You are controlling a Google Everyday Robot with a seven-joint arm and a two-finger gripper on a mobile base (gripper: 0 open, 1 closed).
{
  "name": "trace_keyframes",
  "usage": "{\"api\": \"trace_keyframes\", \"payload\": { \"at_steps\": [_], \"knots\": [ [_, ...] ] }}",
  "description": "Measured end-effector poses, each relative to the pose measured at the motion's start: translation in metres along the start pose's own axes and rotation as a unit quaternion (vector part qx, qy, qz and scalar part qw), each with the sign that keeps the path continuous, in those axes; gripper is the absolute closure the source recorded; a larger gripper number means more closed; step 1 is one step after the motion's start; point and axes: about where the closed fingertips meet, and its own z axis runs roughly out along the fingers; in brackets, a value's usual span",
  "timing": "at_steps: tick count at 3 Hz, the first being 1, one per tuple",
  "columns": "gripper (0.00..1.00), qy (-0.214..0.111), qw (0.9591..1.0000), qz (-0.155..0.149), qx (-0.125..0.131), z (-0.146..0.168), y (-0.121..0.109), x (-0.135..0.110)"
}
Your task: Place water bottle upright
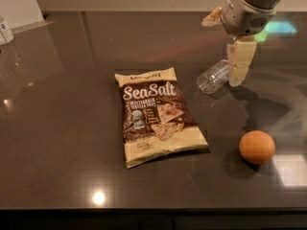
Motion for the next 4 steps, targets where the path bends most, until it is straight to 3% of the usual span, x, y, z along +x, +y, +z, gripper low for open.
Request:
{"api": "trace_keyframes", "payload": {
  "at_steps": [2, 3, 4],
  "knots": [
    [0.00, 0.036, 0.9958, -0.075, -0.039, 0.042, -0.043, 0.031],
    [0.00, 0.047, 0.9926, -0.098, -0.055, 0.055, -0.057, 0.051],
    [0.00, 0.050, 0.9919, -0.103, -0.054, 0.064, -0.071, 0.069]
  ]
}}
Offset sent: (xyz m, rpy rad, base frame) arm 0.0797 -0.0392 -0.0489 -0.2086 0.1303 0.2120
